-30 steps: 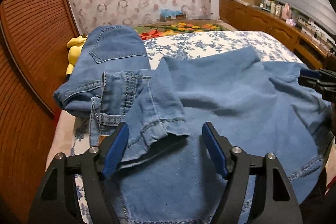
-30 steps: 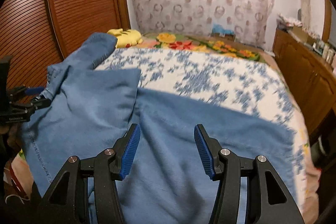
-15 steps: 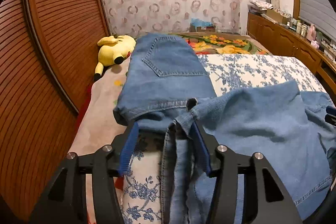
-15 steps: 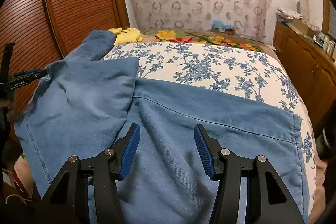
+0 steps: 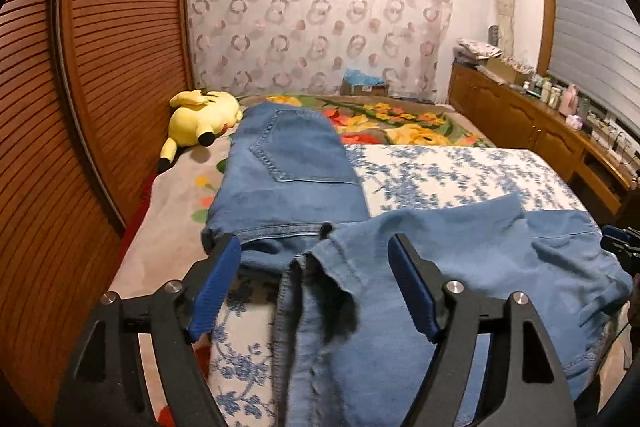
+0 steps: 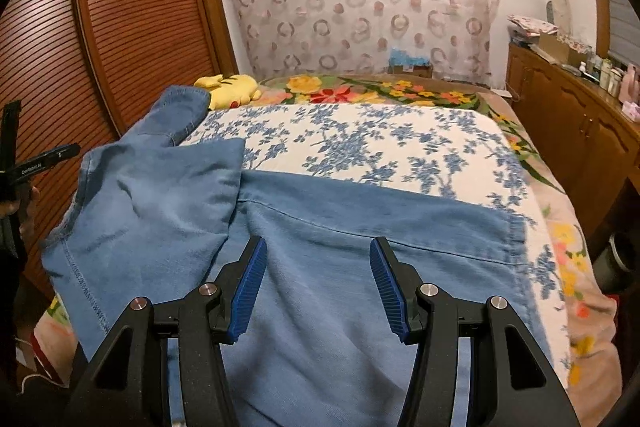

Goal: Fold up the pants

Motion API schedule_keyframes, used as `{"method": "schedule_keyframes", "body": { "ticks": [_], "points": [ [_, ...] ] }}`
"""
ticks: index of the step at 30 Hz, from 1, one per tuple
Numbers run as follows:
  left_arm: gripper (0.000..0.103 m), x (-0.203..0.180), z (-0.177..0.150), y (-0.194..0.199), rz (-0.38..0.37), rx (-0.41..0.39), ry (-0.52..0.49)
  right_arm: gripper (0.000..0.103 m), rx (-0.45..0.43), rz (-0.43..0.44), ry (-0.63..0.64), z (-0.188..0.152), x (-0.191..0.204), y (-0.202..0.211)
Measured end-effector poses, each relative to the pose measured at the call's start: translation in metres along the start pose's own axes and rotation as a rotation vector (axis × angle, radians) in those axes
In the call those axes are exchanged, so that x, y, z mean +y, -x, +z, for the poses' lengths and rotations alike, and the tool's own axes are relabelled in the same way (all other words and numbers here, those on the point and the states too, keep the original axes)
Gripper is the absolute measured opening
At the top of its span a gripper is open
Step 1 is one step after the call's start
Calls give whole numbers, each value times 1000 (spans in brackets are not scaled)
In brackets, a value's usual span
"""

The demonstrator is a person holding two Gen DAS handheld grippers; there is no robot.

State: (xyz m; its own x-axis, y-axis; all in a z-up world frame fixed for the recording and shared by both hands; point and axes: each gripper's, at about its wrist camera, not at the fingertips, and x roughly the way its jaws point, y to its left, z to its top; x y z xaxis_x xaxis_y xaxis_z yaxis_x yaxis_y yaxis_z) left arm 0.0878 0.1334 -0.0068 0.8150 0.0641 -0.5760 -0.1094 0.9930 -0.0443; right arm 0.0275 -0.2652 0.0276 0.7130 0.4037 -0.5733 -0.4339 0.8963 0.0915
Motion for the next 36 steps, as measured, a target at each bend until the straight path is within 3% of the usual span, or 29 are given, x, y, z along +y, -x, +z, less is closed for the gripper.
{"method": "schedule_keyframes", "body": {
  "ticks": [7,16,36],
  "points": [
    [77,-26,-11,18,-27,-50,1,55,-35,-48,-18,-12,-16,36],
    [77,-70,-30,24,-114,-26,-40,56,-21,-139,-52,-37,-41,68],
    [77,-141,-60,6,-215,68,-123,55,63,-209,-139,-59,-81,76]
  ]
}}
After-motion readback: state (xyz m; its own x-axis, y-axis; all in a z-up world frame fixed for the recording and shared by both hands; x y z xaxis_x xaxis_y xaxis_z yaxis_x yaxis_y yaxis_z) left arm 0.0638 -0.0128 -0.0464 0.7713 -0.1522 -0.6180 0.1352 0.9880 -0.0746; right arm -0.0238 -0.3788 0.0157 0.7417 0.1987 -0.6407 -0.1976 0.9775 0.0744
